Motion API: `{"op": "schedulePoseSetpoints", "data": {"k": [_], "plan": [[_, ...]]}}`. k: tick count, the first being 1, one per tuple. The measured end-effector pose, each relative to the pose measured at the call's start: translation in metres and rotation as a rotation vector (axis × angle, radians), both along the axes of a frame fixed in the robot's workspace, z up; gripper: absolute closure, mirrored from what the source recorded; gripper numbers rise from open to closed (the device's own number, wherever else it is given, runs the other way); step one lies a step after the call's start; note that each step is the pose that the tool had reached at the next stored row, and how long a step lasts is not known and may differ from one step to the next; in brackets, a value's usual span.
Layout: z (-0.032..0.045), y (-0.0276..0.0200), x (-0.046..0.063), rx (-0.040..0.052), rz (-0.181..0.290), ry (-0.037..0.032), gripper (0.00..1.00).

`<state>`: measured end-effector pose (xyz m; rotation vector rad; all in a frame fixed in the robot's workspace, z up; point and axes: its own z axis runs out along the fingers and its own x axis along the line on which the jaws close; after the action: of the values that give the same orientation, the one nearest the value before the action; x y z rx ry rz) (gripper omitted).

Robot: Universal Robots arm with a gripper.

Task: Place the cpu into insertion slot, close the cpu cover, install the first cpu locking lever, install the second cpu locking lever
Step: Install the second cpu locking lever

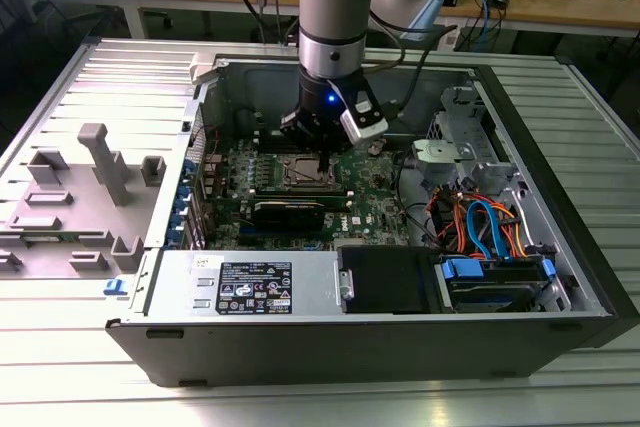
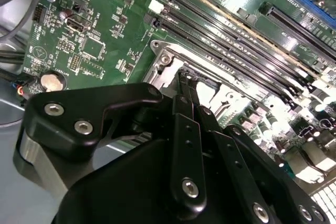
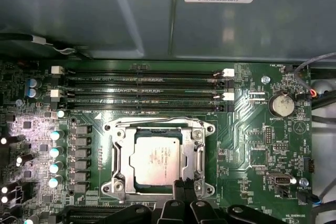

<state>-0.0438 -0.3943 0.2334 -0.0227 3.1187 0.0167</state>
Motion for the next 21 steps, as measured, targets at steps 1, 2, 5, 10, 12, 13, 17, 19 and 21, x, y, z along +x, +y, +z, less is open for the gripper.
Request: {"op": "schedulePoseSetpoints", "data": {"k": [1,2,5,10,12,13,17,19,21], "plan": [[0.0012,-0.0007,0.000,0.0002,0.000,-0.0001,0.89],[0.0019,-0.0014,0.000,0.0002,0.000,-0.0001,0.89],[0.0025,-0.0056,0.000,0.0002,0.000,-0.0001,0.89],[0.0025,-0.0161,0.000,0.0001,0.000,0.0000,0.89],[0.0025,-0.0162,0.000,0.0002,0.000,0.0000,0.89],[0.0025,-0.0162,0.000,0.0001,0.000,0.0000,0.89],[0.0025,-0.0166,0.000,0.0001,0.000,0.0000,0.89],[0.0025,-0.0166,0.000,0.0001,0.000,0.0000,0.89],[0.0025,-0.0166,0.000,0.0001,0.000,0.0000,0.89]]}}
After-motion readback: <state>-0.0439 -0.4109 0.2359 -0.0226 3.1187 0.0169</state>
